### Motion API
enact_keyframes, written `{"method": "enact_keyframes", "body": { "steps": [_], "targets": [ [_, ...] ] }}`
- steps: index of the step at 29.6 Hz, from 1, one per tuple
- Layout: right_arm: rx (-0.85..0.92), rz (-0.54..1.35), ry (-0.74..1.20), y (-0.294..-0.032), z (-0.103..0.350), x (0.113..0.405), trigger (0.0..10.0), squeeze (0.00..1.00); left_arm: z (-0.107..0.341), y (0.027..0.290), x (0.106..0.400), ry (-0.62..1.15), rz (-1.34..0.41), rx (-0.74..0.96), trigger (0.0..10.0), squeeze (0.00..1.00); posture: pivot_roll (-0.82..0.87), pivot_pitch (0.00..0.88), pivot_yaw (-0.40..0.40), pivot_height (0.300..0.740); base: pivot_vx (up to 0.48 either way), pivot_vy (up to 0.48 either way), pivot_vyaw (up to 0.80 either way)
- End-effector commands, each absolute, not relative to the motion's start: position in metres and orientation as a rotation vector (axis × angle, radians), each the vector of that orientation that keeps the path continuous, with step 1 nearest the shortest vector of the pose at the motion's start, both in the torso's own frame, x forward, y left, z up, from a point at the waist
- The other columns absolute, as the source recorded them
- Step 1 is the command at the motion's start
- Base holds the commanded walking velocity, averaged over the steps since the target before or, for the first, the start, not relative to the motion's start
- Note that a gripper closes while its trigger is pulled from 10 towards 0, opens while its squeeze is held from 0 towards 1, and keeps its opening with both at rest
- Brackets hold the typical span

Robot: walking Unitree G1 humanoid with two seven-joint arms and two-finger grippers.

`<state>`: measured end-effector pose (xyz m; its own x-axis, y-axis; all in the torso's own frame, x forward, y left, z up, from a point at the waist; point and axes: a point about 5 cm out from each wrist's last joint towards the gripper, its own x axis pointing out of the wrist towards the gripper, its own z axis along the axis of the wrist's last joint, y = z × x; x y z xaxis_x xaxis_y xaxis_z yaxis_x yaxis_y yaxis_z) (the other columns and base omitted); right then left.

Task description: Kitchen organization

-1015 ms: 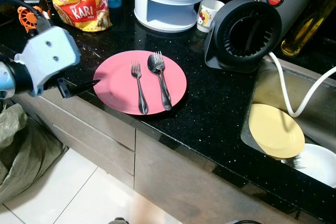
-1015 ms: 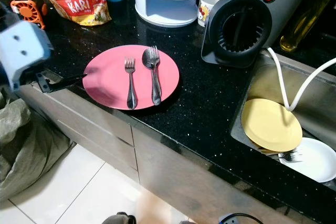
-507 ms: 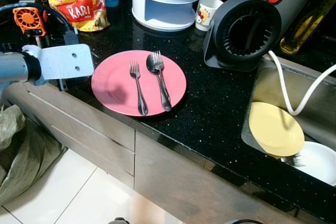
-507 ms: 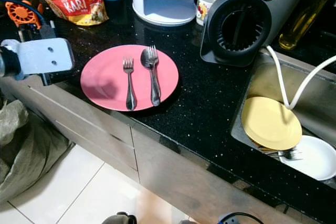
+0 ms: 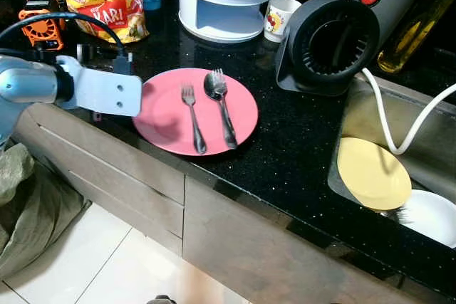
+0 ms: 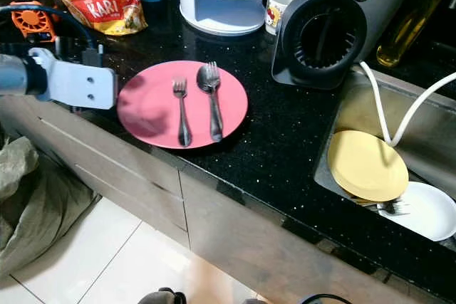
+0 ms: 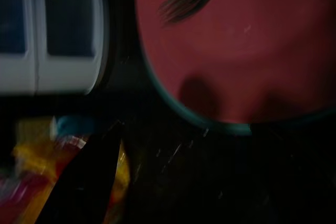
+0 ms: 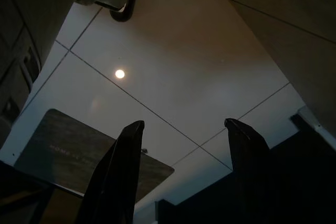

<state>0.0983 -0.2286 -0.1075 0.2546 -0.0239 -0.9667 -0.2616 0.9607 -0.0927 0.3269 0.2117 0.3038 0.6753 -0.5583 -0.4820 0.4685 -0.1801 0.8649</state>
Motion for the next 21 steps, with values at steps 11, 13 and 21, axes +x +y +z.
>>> {"method": "enact_keyframes", "body": {
  "steps": [11, 13, 21],
  "targets": [
    [-0.244, 0.149, 1.320, -0.227, -0.108, 0.099, 10.0, 0.00, 0.295, 0.226, 0.308, 0.158, -1.099, 1.443, 10.0, 0.00, 0.14, 0.096, -0.058, 0.740, 0.000, 0.000, 0.00],
    [-0.245, 0.149, 1.322, -0.227, -0.108, 0.098, 10.0, 0.00, 0.295, 0.228, 0.305, 0.189, -1.113, 1.436, 10.0, 0.00, 0.14, 0.095, -0.059, 0.740, 0.000, 0.000, 0.00],
    [-0.249, 0.145, 1.330, -0.232, -0.108, 0.093, 10.0, 0.00, 0.327, 0.216, 0.262, 0.120, -1.369, 1.256, 10.0, 0.00, 0.14, 0.095, -0.059, 0.740, 0.000, 0.000, 0.00]
  ]
}}
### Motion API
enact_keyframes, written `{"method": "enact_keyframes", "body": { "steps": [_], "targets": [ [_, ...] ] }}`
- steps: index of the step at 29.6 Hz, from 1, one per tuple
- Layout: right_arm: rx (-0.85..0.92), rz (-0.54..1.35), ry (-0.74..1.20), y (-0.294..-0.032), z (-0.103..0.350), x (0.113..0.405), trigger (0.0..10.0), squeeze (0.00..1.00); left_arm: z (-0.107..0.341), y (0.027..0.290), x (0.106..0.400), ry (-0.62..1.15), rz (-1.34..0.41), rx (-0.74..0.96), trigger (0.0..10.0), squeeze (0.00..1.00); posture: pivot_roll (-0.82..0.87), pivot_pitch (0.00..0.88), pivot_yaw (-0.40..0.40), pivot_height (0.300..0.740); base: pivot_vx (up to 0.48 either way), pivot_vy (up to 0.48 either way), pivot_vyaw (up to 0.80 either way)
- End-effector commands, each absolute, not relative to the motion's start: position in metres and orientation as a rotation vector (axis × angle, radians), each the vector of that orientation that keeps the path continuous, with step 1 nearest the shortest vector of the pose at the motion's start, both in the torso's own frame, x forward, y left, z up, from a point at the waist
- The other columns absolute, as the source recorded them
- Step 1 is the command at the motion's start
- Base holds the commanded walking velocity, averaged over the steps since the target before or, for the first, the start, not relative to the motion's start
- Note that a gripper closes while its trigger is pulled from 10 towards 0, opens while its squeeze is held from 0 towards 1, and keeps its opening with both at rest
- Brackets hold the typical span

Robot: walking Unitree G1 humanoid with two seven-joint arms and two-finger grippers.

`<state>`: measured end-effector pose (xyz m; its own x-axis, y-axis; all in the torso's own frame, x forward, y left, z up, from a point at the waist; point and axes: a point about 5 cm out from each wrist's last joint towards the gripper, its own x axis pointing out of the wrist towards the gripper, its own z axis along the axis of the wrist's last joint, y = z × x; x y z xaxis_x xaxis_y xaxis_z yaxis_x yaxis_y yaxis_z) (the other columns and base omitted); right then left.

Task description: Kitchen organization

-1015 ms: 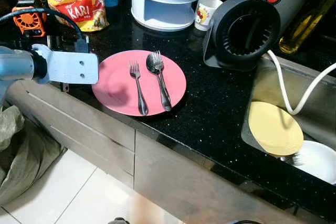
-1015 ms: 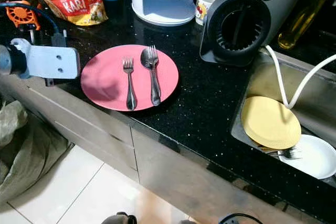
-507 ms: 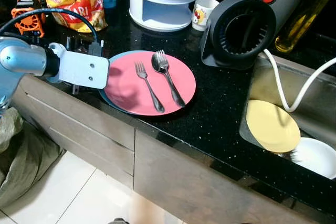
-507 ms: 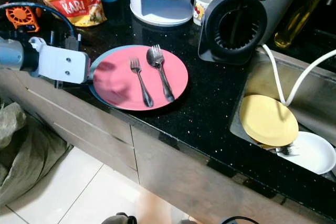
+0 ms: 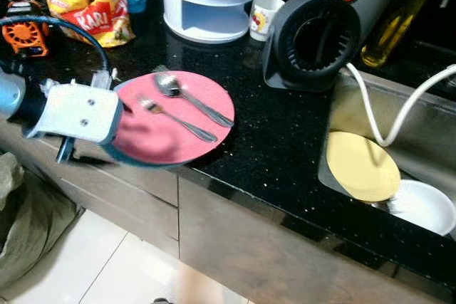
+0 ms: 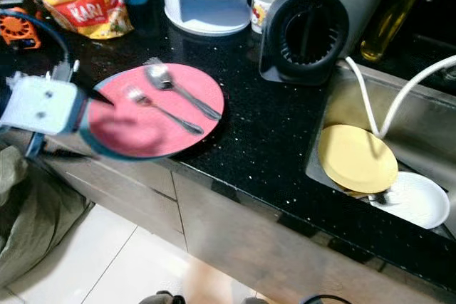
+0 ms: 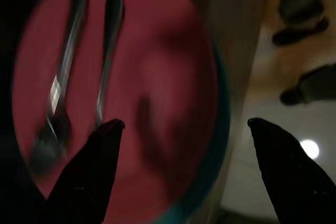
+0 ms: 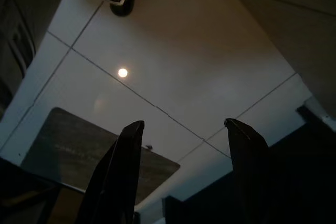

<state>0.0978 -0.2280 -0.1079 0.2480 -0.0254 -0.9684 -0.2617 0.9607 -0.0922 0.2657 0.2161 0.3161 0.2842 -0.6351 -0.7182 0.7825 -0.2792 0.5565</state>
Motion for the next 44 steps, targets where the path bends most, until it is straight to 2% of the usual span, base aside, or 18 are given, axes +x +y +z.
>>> {"method": "enact_keyframes", "body": {
  "steps": [1, 3, 9, 18, 30, 36, 38, 44],
  "targets": [
    [-0.249, 0.145, 1.330, -0.232, -0.108, 0.093, 10.0, 0.00, 0.327, 0.216, 0.262, 0.120, -1.369, 1.256, 10.0, 0.00, 0.14, 0.095, -0.059, 0.740, 0.000, 0.000, 0.00],
    [-0.248, 0.147, 1.332, -0.231, -0.109, 0.092, 10.0, 0.00, 0.341, 0.215, 0.274, 0.009, -1.239, 1.304, 10.0, 0.00, 0.14, 0.096, -0.059, 0.740, 0.000, 0.000, 0.00],
    [-0.244, 0.149, 1.332, -0.231, -0.109, 0.091, 10.0, 0.00, 0.349, 0.211, 0.289, -0.070, -1.090, 1.360, 10.0, 0.00, 0.13, 0.098, -0.061, 0.740, 0.000, 0.000, 0.00],
    [-0.248, 0.147, 1.333, -0.232, -0.108, 0.093, 10.0, 0.00, 0.346, 0.215, 0.297, -0.056, -1.060, 1.289, 10.0, 0.00, 0.13, 0.101, -0.062, 0.740, 0.000, 0.000, 0.00],
    [-0.253, 0.145, 1.328, -0.232, -0.107, 0.097, 10.0, 0.00, 0.316, 0.233, 0.334, -0.035, -0.968, 1.164, 10.0, 0.00, 0.11, 0.103, -0.065, 0.740, 0.000, 0.000, 0.00],
    [-0.260, 0.145, 1.331, -0.233, -0.107, 0.098, 10.0, 0.00, 0.308, 0.229, 0.338, -0.045, -1.023, 1.074, 10.0, 0.00, 0.11, 0.104, -0.068, 0.740, 0.000, 0.000, 0.00],
    [-0.264, 0.145, 1.331, -0.233, -0.107, 0.098, 10.0, 0.00, 0.299, 0.223, 0.335, -0.031, -1.133, 0.971, 10.0, 0.00, 0.10, 0.104, -0.070, 0.740, 0.000, 0.000, 0.00],
    [-0.269, 0.141, 1.341, -0.237, -0.108, 0.090, 10.0, 0.00, 0.289, 0.217, 0.329, -0.021, -1.284, 0.827, 10.0, 0.00, 0.10, 0.106, -0.072, 0.740, 0.000, 0.000, 0.00]
  ]
}}
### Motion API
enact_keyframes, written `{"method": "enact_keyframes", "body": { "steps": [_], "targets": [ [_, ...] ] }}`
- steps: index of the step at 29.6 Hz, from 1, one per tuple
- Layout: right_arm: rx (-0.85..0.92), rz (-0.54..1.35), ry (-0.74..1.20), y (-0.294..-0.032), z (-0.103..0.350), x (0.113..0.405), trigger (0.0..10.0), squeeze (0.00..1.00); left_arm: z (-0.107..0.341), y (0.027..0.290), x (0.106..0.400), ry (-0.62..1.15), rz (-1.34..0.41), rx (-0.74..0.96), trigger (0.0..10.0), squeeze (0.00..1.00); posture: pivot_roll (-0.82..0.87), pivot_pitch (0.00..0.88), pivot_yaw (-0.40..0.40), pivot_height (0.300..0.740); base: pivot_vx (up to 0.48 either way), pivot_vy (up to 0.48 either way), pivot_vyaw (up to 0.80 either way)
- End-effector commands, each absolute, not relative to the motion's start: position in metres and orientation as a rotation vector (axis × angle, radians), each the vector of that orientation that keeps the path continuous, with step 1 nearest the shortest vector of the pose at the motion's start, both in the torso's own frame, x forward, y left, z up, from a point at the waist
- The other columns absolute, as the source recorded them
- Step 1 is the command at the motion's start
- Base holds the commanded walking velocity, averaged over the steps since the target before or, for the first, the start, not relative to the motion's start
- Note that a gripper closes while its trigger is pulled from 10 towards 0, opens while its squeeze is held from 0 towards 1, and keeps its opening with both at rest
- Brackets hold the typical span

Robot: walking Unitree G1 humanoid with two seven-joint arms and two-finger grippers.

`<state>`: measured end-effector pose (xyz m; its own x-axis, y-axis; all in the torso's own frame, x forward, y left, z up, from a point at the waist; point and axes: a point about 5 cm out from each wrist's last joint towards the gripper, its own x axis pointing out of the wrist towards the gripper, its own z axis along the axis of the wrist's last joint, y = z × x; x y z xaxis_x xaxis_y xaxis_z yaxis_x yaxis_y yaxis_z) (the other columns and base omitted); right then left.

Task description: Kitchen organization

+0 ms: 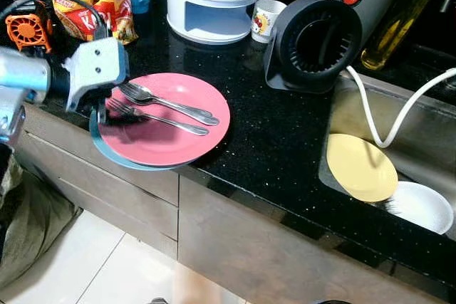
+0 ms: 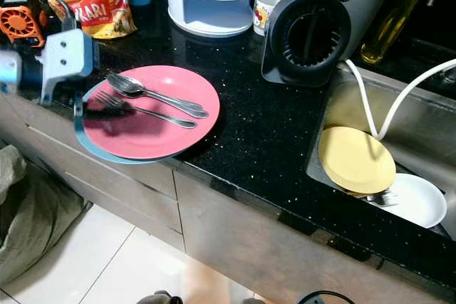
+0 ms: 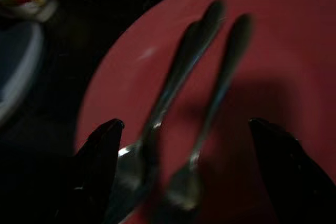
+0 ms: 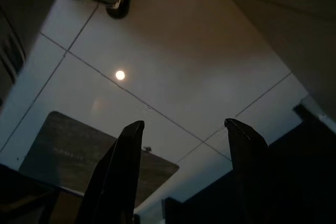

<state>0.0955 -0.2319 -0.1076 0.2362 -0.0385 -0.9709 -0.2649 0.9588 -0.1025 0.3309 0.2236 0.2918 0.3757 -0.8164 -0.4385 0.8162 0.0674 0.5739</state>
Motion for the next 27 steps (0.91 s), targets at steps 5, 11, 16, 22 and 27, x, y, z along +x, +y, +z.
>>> {"method": "enact_keyframes", "body": {
  "steps": [5, 11, 16, 22, 27],
  "targets": [
    [-0.270, 0.134, 1.347, -0.240, -0.108, 0.086, 10.0, 0.00, 0.288, 0.222, 0.334, -0.001, -1.245, 0.864, 10.0, 0.00, 0.09, 0.113, -0.072, 0.740, 0.000, 0.000, 0.00],
    [-0.271, 0.132, 1.360, -0.244, -0.108, 0.079, 10.0, 0.00, 0.303, 0.228, 0.346, -0.091, -1.088, 0.889, 10.0, 0.00, 0.09, 0.125, -0.071, 0.740, 0.000, 0.000, 0.00],
    [-0.271, 0.132, 1.365, -0.245, -0.108, 0.076, 10.0, 0.00, 0.310, 0.228, 0.348, -0.134, -1.054, 0.852, 10.0, 0.00, 0.07, 0.134, -0.071, 0.740, 0.000, 0.000, 0.00],
    [-0.282, 0.125, 1.371, -0.251, -0.107, 0.073, 10.0, 0.00, 0.303, 0.225, 0.350, -0.126, -1.111, 0.780, 10.0, 0.00, 0.03, 0.156, -0.075, 0.740, 0.000, 0.000, 0.00],
    [-0.289, 0.112, 1.381, -0.257, -0.106, 0.068, 10.0, 0.00, 0.299, 0.226, 0.353, -0.115, -1.121, 0.747, 10.0, 0.00, 0.00, 0.183, -0.087, 0.740, 0.000, 0.000, 0.00]
  ]
}}
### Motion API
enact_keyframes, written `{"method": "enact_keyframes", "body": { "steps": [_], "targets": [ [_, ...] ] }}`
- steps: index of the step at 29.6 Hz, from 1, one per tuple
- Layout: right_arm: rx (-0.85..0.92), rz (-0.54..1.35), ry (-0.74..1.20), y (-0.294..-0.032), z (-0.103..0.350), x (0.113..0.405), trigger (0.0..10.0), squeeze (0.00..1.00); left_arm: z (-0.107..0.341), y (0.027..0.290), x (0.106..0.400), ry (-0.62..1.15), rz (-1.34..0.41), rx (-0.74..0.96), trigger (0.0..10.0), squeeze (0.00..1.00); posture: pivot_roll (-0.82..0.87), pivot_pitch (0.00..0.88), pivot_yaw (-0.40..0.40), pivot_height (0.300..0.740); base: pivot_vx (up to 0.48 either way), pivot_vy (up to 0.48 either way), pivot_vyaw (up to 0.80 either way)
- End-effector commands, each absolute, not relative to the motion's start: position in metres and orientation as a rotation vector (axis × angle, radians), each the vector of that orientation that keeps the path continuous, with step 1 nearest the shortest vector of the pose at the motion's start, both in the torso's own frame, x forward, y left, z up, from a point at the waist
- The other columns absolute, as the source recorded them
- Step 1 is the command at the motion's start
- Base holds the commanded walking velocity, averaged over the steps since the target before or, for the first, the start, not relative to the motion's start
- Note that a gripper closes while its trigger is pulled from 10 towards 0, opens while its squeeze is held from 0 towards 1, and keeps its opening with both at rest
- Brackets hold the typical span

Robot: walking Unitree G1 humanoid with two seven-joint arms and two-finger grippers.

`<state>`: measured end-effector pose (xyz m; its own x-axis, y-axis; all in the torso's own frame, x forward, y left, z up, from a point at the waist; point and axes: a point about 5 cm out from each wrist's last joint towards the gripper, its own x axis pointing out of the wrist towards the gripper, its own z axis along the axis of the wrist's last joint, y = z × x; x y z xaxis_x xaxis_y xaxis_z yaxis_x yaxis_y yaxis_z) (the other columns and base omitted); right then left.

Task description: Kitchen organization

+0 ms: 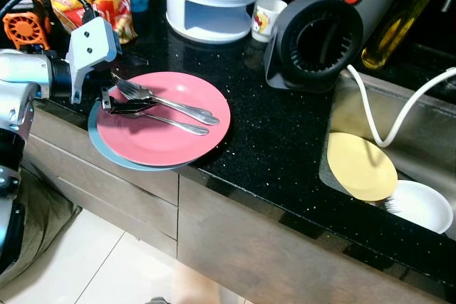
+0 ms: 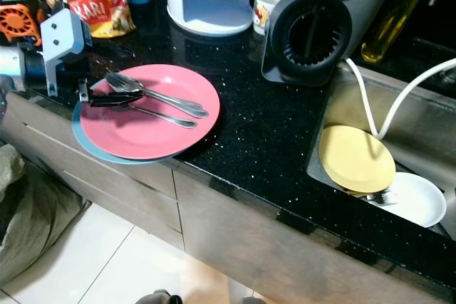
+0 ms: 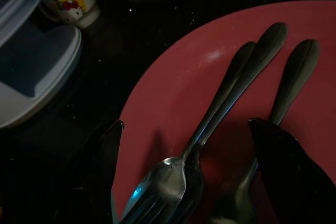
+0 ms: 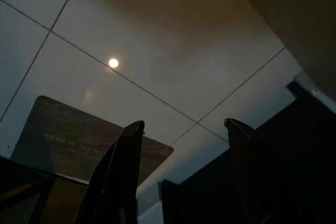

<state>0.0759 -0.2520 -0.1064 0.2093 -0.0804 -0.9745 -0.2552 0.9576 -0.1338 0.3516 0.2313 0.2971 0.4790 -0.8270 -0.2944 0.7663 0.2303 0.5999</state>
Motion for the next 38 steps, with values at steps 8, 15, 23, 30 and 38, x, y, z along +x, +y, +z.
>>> {"method": "enact_keyframes", "body": {
  "steps": [8, 15, 23, 30, 38],
  "targets": [
    [-0.301, 0.107, 1.409, -0.268, -0.105, 0.055, 10.0, 0.00, 0.300, 0.231, 0.355, -0.096, -1.127, 0.720, 10.0, 0.00, -0.02, 0.216, -0.101, 0.740, 0.000, 0.000, 0.00],
    [-0.325, 0.118, 1.398, -0.274, -0.102, 0.056, 10.0, 0.00, 0.303, 0.236, 0.350, 0.007, -1.274, 0.699, 10.0, 0.00, -0.03, 0.238, -0.107, 0.740, 0.000, 0.000, 0.00],
    [-0.337, 0.121, 1.390, -0.277, -0.101, 0.058, 10.0, 0.00, 0.318, 0.239, 0.349, 0.046, -1.291, 0.748, 10.0, 0.00, -0.03, 0.239, -0.106, 0.740, 0.000, 0.000, 0.00],
    [-0.338, 0.125, 1.399, -0.277, -0.101, 0.055, 10.0, 0.00, 0.308, 0.247, 0.357, 0.147, -1.203, 0.799, 10.0, 0.00, -0.03, 0.235, -0.101, 0.740, 0.000, 0.000, 0.00],
    [-0.337, 0.129, 1.397, -0.273, -0.103, 0.055, 10.0, 0.00, 0.304, 0.240, 0.365, 0.220, -1.136, 0.970, 10.0, 0.00, -0.02, 0.223, -0.096, 0.740, 0.000, 0.000, 0.00]
  ]
}}
